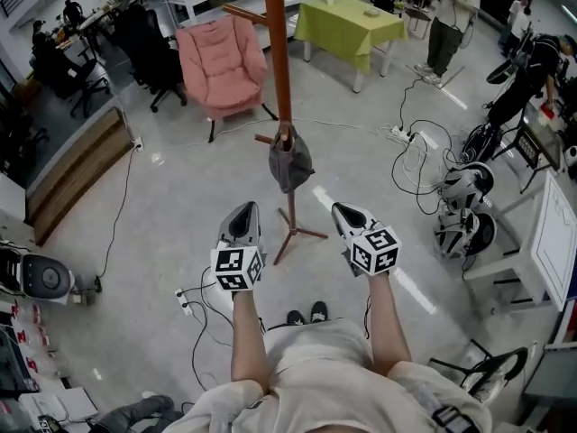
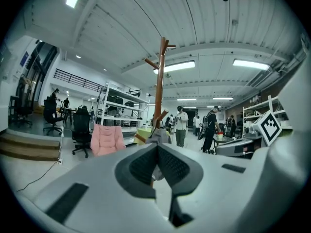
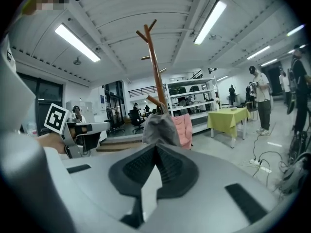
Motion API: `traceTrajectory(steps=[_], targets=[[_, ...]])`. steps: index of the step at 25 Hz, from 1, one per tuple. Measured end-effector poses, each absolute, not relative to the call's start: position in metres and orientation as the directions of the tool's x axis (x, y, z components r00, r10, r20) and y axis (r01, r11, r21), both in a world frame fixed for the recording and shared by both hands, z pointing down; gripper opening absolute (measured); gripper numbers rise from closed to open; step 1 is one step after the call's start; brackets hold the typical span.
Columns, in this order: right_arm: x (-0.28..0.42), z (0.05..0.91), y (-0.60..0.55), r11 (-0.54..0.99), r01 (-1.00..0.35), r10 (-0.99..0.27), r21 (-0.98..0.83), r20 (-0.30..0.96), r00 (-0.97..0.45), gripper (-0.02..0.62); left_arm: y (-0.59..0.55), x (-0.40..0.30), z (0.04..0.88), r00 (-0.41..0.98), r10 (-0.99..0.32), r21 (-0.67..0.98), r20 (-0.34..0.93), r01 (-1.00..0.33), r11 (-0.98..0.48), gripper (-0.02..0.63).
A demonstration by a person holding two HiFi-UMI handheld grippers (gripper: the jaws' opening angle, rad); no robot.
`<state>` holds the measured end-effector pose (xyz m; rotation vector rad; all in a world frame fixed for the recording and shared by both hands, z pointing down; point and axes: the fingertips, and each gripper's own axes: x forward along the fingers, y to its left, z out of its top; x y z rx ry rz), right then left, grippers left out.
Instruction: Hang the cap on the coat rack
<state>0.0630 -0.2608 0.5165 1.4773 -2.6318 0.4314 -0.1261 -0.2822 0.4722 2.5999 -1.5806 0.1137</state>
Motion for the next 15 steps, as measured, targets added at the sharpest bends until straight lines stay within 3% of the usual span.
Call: traceTrajectory(steps=[15], targets=[[0.062,0.53,-0.218,0.39,-0.902,-0.876,-0.184,0.229,-0.425,0.002,-0.252,-0.136,0.481,0.481,-0.874,0.103,0.065,-0.875,-0.473,0.008]])
